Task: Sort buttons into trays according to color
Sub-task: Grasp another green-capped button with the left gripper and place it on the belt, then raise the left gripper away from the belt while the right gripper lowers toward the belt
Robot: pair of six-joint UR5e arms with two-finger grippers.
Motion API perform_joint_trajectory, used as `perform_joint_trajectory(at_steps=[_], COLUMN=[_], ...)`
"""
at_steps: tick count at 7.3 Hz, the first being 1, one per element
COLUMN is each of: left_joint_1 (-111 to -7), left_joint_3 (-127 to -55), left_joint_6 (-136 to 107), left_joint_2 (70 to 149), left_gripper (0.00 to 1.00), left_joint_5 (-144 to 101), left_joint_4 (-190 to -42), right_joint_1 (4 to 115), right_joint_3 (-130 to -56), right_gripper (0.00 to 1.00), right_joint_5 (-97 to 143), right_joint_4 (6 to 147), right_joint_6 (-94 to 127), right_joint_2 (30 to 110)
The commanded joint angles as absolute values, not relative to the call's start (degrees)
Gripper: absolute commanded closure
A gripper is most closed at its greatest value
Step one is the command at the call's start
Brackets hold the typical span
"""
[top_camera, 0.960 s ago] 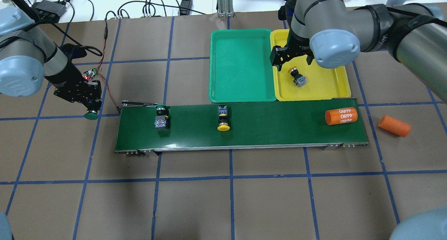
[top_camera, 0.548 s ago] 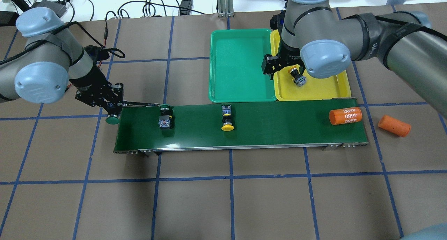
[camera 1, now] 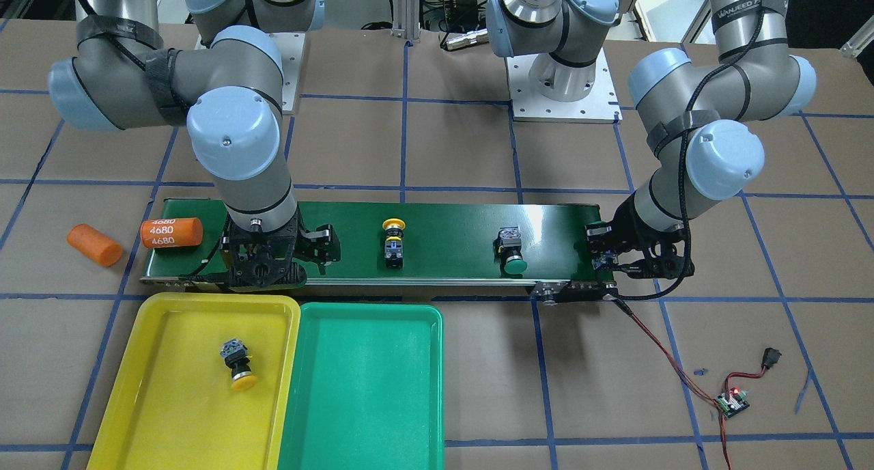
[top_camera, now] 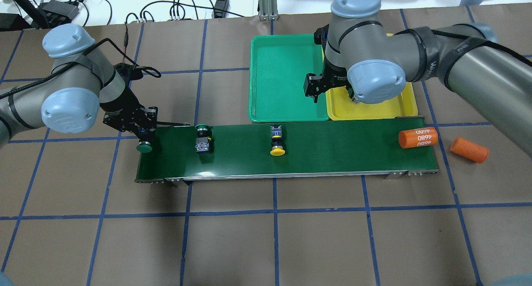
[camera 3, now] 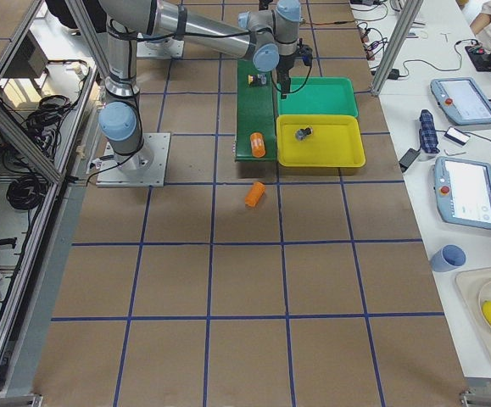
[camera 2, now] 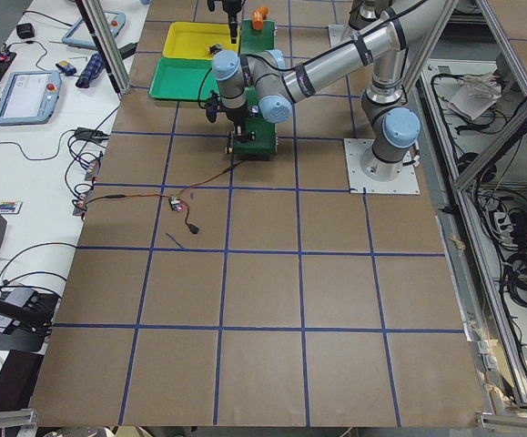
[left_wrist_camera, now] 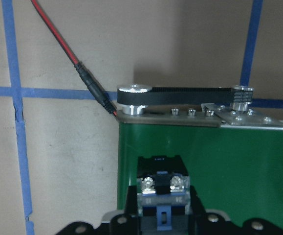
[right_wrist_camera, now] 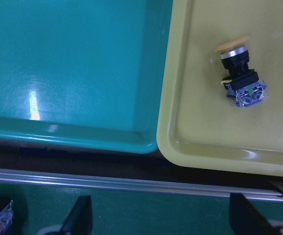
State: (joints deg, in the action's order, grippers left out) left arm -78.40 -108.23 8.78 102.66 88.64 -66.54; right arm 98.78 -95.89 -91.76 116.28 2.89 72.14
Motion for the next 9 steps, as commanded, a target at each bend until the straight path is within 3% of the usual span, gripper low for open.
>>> perform_joint_trajectory(at_steps=[1, 2, 4, 8, 9], left_joint_1=[-78.84, -78.92, -79.19, -79.10, -79.10], left_joint_3=[-108.81, -108.72, -107.59, -96.08, -96.67], left_joint_6=[9.76, 9.67, 9.67, 10.28, 10.37], left_joint_2=[103.01, 102.83, 99.34, 89.42, 86.34], left_gripper=[0.13, 0.00, 0.00, 0.00, 0.00], left_joint_5=[88.51, 87.55, 87.98, 88.59, 88.59], left_joint_4=[-66.18, -66.88, -69.32, -88.90, -89.64], right_joint_1=[98.88, 98.88, 98.96, 99.93, 100.37], right_joint_3=[-95.98, -95.98, -95.98, -96.06, -96.06], right_gripper=[0.00, 0.00, 0.00, 0.00, 0.00], right_joint_5=[-91.76, -91.76, -91.67, -91.67, -91.67], right_joint_4=[118.21, 118.21, 118.21, 119.36, 119.36], right_joint_6=[2.81, 2.90, 2.99, 3.60, 3.69], right_joint_2=[71.37, 71.02, 70.75, 70.58, 70.32])
